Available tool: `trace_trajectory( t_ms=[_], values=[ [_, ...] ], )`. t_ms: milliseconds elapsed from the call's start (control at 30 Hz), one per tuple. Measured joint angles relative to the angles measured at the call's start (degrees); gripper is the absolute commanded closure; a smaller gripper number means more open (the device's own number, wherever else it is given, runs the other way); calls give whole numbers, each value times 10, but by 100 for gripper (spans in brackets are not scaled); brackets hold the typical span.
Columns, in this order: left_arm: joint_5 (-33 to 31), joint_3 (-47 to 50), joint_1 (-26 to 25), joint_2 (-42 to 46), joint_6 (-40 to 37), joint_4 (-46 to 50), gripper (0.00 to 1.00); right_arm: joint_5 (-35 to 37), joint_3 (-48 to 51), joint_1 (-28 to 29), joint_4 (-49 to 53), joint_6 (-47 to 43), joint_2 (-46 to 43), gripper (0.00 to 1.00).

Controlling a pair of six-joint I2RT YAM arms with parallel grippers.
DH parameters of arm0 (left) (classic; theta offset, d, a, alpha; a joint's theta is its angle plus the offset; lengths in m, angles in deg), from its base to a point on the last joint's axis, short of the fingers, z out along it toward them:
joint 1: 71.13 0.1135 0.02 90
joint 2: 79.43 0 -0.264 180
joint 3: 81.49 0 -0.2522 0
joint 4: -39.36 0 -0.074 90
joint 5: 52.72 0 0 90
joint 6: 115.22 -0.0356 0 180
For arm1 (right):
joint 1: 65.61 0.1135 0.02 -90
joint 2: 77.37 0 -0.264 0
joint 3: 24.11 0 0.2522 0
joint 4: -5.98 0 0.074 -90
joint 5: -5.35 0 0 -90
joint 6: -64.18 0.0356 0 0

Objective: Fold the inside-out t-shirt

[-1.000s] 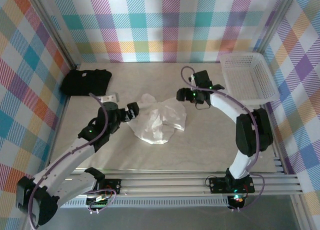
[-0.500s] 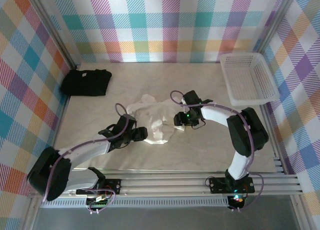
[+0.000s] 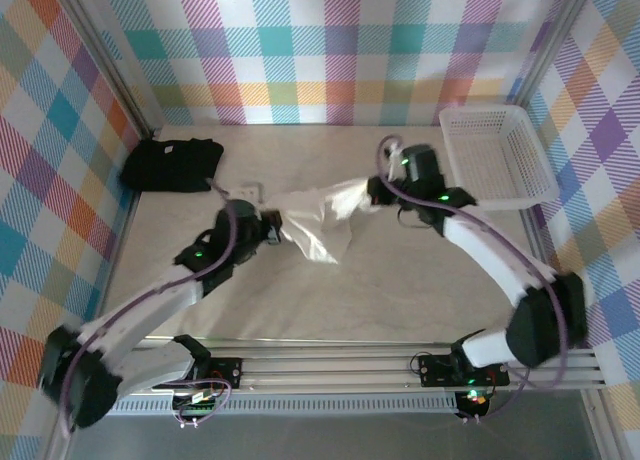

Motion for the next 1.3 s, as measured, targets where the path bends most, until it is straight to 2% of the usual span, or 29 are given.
trace_trajectory(
  t_ms=[133, 233, 367, 633, 867, 933, 1033, 1200, 1300],
  values=[
    [-26, -118, 60, 63, -26, 5, 100, 20, -94, -9, -51, -26, -86, 100],
    [-34, -200, 101, 59, -42, 22, 100, 30, -142, -9, -75, -47, -119, 100],
    [-40, -264, 123, 40, -61, 48, 100, 33, -171, -9, -79, -71, -130, 100],
    [-44, -276, 142, 25, -81, 111, 100, 45, -174, -9, -26, -110, -133, 100],
    [-40, -282, 142, 18, -85, 113, 100, 75, -179, -9, -8, -141, -160, 100],
    [-30, -291, 142, -12, -76, 97, 100, 94, -196, -9, -7, -155, -145, 100],
    [-14, -351, 142, -105, -65, 74, 100, 112, -249, -20, -12, -174, -92, 100],
    [8, -575, 143, -357, -57, 55, 100, 104, -376, -45, -17, -189, 22, 100],
    [20, -661, 143, -436, -61, 75, 100, 76, -407, -47, -14, -189, 35, 100]
  ],
)
